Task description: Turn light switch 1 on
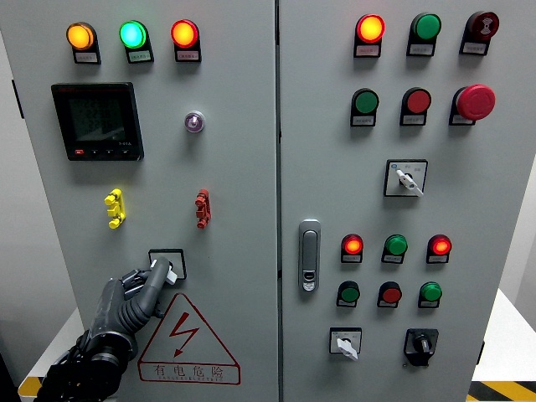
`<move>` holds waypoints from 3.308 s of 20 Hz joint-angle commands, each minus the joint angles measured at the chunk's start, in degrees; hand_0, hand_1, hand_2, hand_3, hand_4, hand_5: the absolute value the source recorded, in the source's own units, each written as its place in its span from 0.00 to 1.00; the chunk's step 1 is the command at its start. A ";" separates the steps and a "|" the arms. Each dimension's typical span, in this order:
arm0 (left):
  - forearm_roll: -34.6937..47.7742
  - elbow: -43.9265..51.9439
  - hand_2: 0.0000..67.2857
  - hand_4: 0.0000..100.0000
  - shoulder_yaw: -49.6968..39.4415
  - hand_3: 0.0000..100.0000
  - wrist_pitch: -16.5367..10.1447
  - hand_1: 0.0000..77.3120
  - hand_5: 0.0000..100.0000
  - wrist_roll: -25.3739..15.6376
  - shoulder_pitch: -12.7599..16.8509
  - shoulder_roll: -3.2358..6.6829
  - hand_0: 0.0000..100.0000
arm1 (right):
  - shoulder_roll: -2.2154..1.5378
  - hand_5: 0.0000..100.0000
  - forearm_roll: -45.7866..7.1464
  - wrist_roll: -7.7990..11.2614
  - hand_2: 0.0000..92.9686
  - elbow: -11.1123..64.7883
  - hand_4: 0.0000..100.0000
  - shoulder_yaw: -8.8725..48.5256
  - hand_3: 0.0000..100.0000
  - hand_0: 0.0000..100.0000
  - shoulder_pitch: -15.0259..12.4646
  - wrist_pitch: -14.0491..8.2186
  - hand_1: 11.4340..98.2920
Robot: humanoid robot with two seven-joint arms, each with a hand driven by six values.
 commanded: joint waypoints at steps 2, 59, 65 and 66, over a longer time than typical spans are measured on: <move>0.03 -0.01 0.74 1.00 0.25 0.98 -0.02 0.49 0.76 0.03 0.02 0.01 1.00 | 0.00 0.15 0.00 -0.05 0.00 0.00 0.23 0.00 0.11 0.00 0.07 0.00 0.13; -0.23 -1.41 0.85 1.00 3.50 1.00 -0.63 0.69 0.76 -5.85 5.65 1.76 0.00 | 0.00 0.15 0.00 0.04 0.00 0.00 0.23 0.00 0.11 0.00 -0.02 0.00 0.13; -8.30 -2.47 0.83 1.00 7.71 0.99 -0.63 0.63 0.75 -10.32 9.24 4.74 0.00 | 0.00 0.15 0.00 0.04 0.00 0.00 0.23 0.00 0.11 0.00 -0.02 0.00 0.13; -10.06 -2.47 0.82 1.00 8.50 0.98 -0.63 0.62 0.76 -12.26 10.65 5.80 0.00 | 0.00 0.15 0.00 0.04 0.00 0.00 0.23 0.00 0.11 0.00 -0.02 0.00 0.13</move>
